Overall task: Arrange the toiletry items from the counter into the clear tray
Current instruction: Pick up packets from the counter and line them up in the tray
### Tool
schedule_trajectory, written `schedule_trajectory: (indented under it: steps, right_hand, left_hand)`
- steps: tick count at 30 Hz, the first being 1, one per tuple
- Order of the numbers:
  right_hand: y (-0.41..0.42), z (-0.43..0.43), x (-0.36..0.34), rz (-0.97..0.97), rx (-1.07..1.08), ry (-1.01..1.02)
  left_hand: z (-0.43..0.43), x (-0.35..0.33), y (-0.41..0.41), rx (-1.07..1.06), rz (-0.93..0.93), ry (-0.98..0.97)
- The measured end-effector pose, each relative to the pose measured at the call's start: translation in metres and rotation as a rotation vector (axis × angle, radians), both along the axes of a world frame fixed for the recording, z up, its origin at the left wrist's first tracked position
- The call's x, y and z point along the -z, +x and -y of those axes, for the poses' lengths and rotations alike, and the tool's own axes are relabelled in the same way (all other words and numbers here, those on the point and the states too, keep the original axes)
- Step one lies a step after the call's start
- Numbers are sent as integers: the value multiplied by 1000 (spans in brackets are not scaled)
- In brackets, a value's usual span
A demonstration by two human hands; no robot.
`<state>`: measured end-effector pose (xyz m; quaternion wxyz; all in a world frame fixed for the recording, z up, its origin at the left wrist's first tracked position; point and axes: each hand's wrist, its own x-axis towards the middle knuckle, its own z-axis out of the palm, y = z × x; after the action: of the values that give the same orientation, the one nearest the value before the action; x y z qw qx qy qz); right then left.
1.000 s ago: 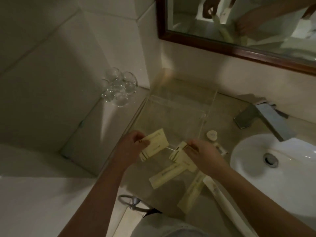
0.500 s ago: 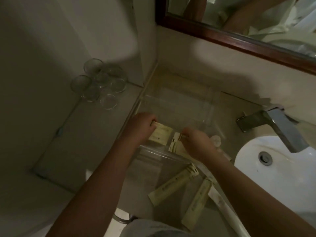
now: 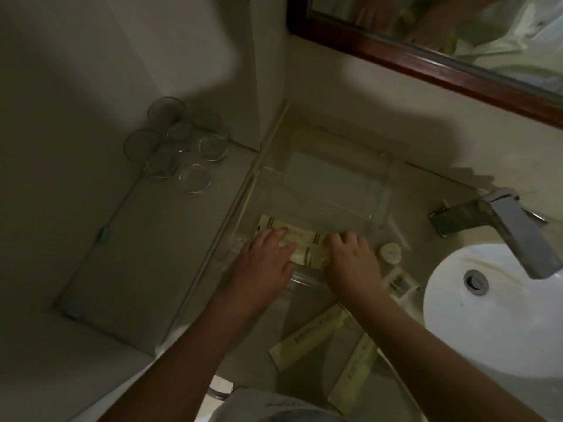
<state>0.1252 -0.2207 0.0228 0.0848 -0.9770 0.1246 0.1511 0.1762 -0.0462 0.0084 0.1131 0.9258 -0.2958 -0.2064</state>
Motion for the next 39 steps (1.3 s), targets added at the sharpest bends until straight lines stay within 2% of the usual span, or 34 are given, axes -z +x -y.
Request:
schedule_trajectory:
  steps: [11,16,20,22,25,26,28,30,34,39]
  right_hand:
    - [2,1,2,-1,17,61]
    - [-5,2,-7,24,27,165]
    - [-30,17,-26,131,45,269]
    - [-52,32,-33,101,38,318]
    - [-91,51,-34,-52,-84,297]
    - [-102,54,-31,-111,-123,296]
    - [-127,58,-25,-174,-258,231]
    - [-143,56,-12,-172,-413,110]
    - [-156,52,-4,-75,-559,16]
    - [-153,49,-15,-20,-647,7]
  left_hand:
    - [-6,2,1,-39,34,-45]
    - [-6,3,-3,-86,45,-61]
    - [-4,-7,-19,-151,157,-227]
    - [0,-13,-41,-225,188,-316]
    - [11,-12,-86,-279,-1,-323]
    - [15,-9,-98,-287,-73,-278]
    - [25,-5,-126,-227,-86,-83]
    - [32,-3,-145,-189,-33,49]
    - [40,0,-161,-264,-45,125]
    - [24,-1,-170,-416,-210,11]
